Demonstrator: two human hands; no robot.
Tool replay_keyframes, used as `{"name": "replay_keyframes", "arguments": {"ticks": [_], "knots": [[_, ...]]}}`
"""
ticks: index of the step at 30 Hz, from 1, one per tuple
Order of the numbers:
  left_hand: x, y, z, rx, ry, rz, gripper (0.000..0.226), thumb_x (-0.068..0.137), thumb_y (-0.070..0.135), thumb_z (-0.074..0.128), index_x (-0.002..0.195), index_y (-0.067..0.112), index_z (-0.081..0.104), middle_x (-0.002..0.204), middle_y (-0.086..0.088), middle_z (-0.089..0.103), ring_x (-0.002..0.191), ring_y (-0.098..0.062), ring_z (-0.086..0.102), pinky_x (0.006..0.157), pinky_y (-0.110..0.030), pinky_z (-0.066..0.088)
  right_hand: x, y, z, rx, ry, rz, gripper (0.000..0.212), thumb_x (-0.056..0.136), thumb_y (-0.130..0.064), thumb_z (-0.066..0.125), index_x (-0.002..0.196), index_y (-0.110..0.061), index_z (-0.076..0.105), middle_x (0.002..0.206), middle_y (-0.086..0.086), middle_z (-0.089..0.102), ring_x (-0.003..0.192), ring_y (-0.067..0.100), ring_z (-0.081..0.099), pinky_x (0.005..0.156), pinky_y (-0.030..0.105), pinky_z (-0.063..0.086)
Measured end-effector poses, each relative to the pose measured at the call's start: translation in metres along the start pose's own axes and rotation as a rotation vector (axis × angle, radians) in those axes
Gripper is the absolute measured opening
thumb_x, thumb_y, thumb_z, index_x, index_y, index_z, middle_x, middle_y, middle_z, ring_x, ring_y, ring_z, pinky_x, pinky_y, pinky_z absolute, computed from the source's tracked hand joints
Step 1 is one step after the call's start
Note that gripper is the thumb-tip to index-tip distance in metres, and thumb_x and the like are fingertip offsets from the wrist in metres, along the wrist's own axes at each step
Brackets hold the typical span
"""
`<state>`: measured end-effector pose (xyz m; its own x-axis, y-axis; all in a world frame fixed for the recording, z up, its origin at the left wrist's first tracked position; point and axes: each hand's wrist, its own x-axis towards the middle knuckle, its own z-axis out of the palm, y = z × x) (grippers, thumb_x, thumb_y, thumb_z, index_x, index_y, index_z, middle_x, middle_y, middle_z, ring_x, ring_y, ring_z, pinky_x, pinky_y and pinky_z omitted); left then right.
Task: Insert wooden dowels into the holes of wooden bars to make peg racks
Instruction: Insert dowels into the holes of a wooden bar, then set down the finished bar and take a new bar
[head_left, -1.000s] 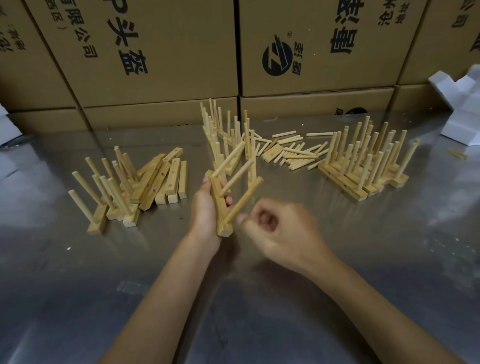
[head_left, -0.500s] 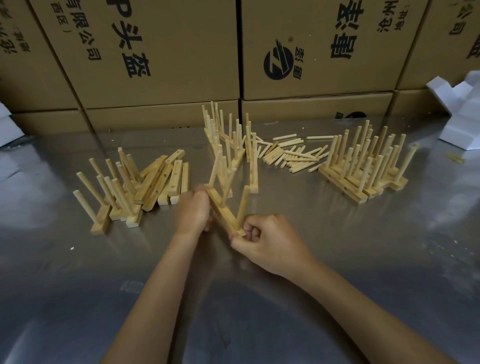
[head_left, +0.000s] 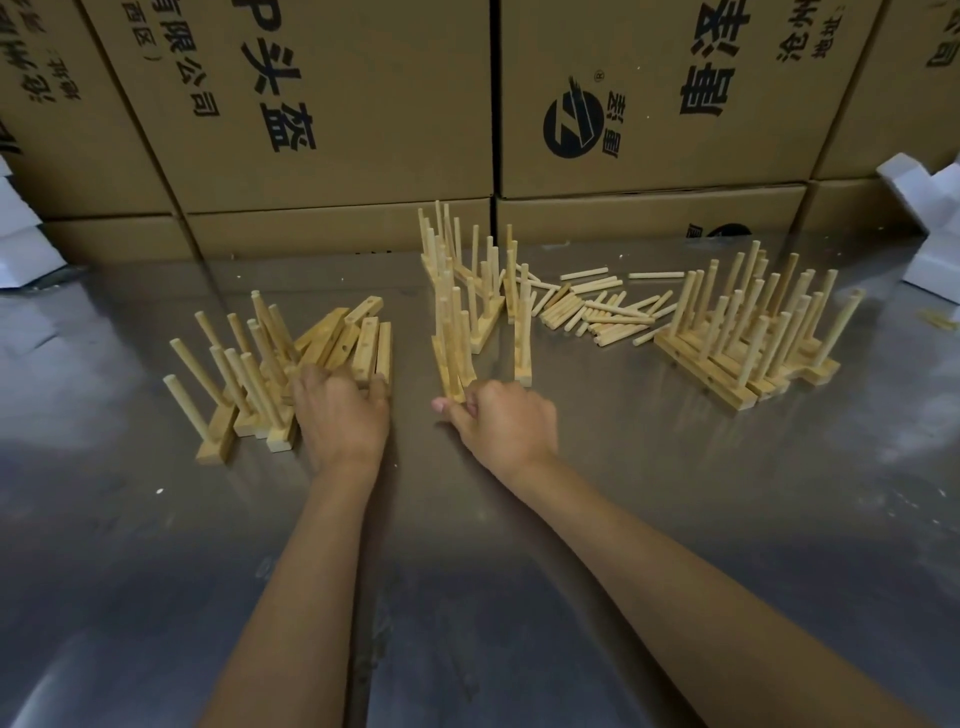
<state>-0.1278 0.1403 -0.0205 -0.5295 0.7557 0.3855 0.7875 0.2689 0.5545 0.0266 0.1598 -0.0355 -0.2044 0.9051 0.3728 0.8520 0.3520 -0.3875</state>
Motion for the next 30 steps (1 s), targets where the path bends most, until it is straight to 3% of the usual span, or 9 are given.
{"name": "replay_keyframes", "arguments": {"ticks": [6,9,13,16,18,21,25,27,30], "knots": [[0.005,0.001,-0.005,-0.098,0.124,-0.021,0.032,0.099,0.020,0.055,0.111,-0.008,0.066,0.122,-0.027,0.055,0.121,-0.040,0.047,0.103,-0.041,0.034,0.003,0.004,0.003,0.065,0.032,0.081,0.064,0.088,-0.073,0.047,0.055,-0.020,0.037,0.060,-0.005,0.055,0.068,0.023,0.058,0.062,0.031,0.037],[0.003,0.009,-0.015,-0.174,0.241,0.024,0.035,0.101,0.024,0.054,0.111,-0.008,0.064,0.116,-0.026,0.056,0.114,-0.038,0.051,0.097,-0.041,0.039,-0.001,0.007,0.002,0.205,0.025,0.152,0.064,0.086,-0.073,0.051,0.056,-0.016,0.049,0.059,-0.005,0.058,0.069,0.019,0.061,0.063,0.030,0.038],[-0.008,0.026,-0.032,-0.367,0.349,0.131,0.035,0.102,0.029,0.053,0.123,0.002,0.061,0.117,-0.014,0.053,0.105,-0.027,0.057,0.092,-0.035,0.047,-0.007,0.013,-0.011,0.554,-0.050,0.222,0.054,0.090,-0.056,0.061,0.055,-0.017,0.050,0.047,-0.010,0.048,0.055,0.007,0.048,0.061,0.029,0.035],[-0.020,0.046,-0.039,-0.565,0.341,0.239,0.027,0.101,0.024,0.057,0.121,0.006,0.060,0.114,0.000,0.047,0.092,-0.003,0.054,0.081,-0.022,0.049,-0.017,0.021,-0.035,0.841,-0.043,0.267,0.048,0.093,-0.048,0.062,0.069,-0.006,0.061,0.050,-0.010,0.047,0.050,0.005,0.043,0.060,0.028,0.036],[-0.033,0.064,-0.038,-0.657,0.241,0.338,0.022,0.099,0.018,0.060,0.118,0.007,0.060,0.113,0.001,0.049,0.086,0.007,0.052,0.076,-0.011,0.045,-0.022,0.029,-0.061,0.961,0.018,0.302,0.044,0.092,-0.051,0.062,0.087,-0.009,0.069,0.056,-0.009,0.057,0.048,0.002,0.049,0.051,0.022,0.039],[-0.058,0.084,-0.024,-0.654,0.023,0.537,0.021,0.096,0.006,0.061,0.116,0.004,0.063,0.110,-0.002,0.052,0.087,0.013,0.052,0.075,-0.004,0.040,-0.027,0.045,-0.103,1.155,0.150,0.284,0.045,0.085,-0.059,0.063,0.098,-0.017,0.070,0.069,-0.004,0.066,0.052,0.007,0.054,0.045,0.019,0.041],[-0.086,0.095,-0.004,-0.647,-0.209,0.655,0.019,0.092,0.012,0.068,0.110,0.012,0.061,0.105,0.004,0.055,0.092,0.005,0.054,0.080,-0.008,0.039,-0.037,0.070,-0.126,1.141,0.197,0.260,0.023,0.095,-0.036,0.062,0.094,-0.014,0.066,0.068,-0.004,0.066,0.056,0.009,0.056,0.049,0.020,0.044],[-0.088,0.095,0.002,-0.786,-0.396,0.506,0.020,0.088,0.026,0.070,0.104,0.020,0.059,0.101,0.005,0.063,0.090,-0.002,0.060,0.081,-0.015,0.046,-0.041,0.079,-0.126,1.088,0.114,0.282,0.020,0.100,-0.026,0.057,0.093,-0.009,0.065,0.066,-0.003,0.063,0.056,0.010,0.053,0.050,0.024,0.041],[-0.085,0.095,0.005,-1.002,-0.868,0.109,0.037,0.091,0.054,0.059,0.115,0.026,0.061,0.100,0.003,0.071,0.087,-0.018,0.068,0.085,-0.036,0.056,-0.047,0.080,-0.117,0.963,-0.136,0.254,0.020,0.101,-0.021,0.055,0.097,-0.006,0.068,0.068,-0.002,0.062,0.056,0.009,0.051,0.050,0.023,0.037]]}}
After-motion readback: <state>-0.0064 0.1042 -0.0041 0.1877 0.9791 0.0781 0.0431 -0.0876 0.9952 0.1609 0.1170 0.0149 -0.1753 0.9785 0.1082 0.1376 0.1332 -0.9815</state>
